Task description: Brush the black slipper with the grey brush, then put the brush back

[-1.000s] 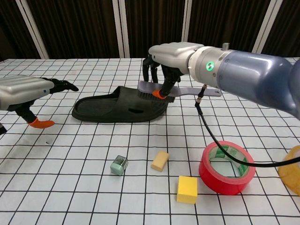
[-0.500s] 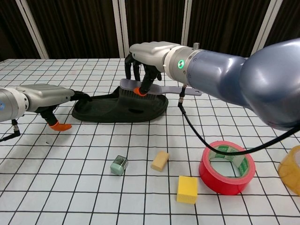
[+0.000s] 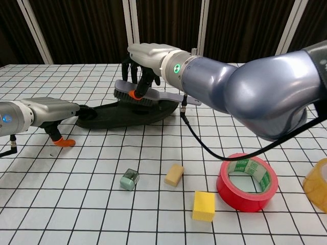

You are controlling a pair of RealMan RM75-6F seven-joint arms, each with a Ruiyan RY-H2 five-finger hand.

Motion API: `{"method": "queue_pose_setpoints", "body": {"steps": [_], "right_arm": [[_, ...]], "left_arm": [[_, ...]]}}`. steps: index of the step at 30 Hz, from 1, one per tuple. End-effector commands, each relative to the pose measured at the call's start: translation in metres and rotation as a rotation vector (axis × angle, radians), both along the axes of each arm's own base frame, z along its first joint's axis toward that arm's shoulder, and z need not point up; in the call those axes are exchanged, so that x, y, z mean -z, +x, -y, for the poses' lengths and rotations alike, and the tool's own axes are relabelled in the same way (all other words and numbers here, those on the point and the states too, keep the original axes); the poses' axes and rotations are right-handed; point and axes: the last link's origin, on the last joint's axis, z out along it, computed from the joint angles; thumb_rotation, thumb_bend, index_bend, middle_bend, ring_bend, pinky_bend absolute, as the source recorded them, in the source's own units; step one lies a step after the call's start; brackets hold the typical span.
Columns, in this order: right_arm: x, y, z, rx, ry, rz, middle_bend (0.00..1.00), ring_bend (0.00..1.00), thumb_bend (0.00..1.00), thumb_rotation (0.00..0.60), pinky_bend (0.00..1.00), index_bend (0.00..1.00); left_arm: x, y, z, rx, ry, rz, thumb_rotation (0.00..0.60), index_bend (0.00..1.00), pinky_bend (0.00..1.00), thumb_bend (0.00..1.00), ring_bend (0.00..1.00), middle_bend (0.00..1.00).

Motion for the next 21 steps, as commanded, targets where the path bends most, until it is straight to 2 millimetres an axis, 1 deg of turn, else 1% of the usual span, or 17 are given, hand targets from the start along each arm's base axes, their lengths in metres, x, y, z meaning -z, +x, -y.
{"method": "queue_pose_setpoints", "body": {"steps": [1,11,21], "right_arm": [[0.004,-0.001,0.000,-0.001,0.002,-0.005,0.63,0.57,0.53,0.600,0.58,0.71],[0.015,-0.011,0.002,-0.001,-0.023,-0.046,0.63,0.58,0.53,0.600,0.58,0.72],[0.014,-0.029,0.010,-0.020,-0.096,-0.138,0.64,0.58,0.53,0.600,0.58,0.72]], "left_arm": [[0.001,0.000,-0.001,-0.003,-0.001,0.000,0.567,0.01,0.03,0.54,0.02,0.03],[0.005,-0.003,-0.004,-0.023,-0.014,0.005,0.566,0.01,0.03,0.54,0.02,0.03],[0.007,-0.003,-0.002,-0.021,-0.017,0.006,0.567,0.01,0.03,0.54,0.02,0.03]]}}
